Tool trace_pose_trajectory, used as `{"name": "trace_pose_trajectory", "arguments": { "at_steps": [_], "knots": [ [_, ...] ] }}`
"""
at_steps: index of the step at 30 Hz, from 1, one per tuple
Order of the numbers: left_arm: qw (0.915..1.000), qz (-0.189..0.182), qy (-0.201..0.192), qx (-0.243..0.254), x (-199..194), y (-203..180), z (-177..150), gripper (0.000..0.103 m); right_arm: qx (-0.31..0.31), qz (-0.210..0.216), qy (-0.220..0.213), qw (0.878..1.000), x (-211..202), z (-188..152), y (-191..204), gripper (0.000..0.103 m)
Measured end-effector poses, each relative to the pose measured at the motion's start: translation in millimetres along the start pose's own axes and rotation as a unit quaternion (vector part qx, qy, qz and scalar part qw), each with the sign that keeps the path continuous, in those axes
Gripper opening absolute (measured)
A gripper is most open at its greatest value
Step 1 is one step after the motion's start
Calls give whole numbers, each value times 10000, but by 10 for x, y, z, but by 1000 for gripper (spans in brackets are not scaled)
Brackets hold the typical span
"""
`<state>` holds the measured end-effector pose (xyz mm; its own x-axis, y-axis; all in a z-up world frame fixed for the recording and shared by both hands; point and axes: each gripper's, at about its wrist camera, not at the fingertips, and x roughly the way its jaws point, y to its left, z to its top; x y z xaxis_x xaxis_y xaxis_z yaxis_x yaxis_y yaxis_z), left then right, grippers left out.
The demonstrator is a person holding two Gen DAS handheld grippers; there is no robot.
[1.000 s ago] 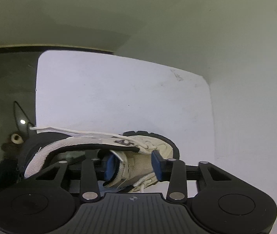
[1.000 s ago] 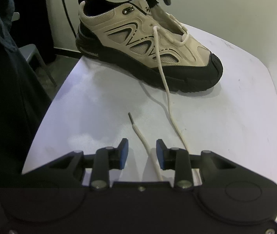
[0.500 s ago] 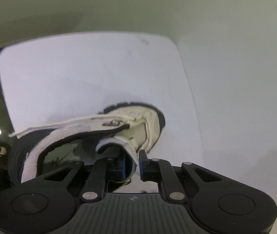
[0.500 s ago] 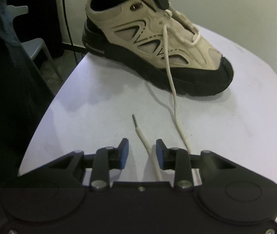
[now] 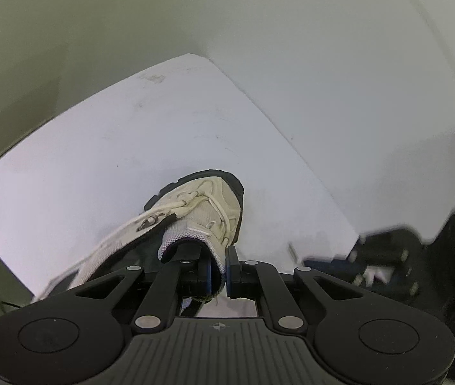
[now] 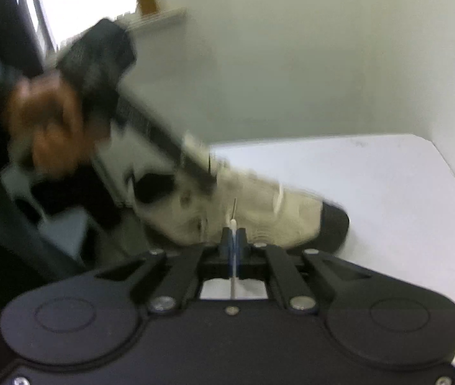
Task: Lace up shoes with both hands
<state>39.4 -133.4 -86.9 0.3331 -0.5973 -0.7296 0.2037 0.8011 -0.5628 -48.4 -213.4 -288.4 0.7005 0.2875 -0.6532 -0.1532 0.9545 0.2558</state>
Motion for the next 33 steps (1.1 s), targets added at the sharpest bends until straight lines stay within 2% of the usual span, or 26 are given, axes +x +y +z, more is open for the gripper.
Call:
{"name": "trace_pose_trajectory", "arguments": {
  "at_steps": [4,11,21,24,28,33],
  "knots": [
    [9997,10,49,224,-2,-16,-9,5,-10,50,216,9998,224,95,-76,0],
    [9999,-66,-25,128,-50,4,23,5,-113,237,544,9982,468,95,-39,0],
    [9994,-213,-186,-191,-79,97,-30,6,202,262,242,9992,647,205,-93,0],
    [9988,-261,-274,-301,-110,121,-56,6,271,271,194,9991,639,232,-100,6],
    [9983,-321,-392,-297,-139,128,-108,6,740,348,11,9967,534,301,-169,10],
    [9980,-319,-516,-166,-171,106,-160,6,1292,262,88,9912,609,427,-261,10]
  ]
}}
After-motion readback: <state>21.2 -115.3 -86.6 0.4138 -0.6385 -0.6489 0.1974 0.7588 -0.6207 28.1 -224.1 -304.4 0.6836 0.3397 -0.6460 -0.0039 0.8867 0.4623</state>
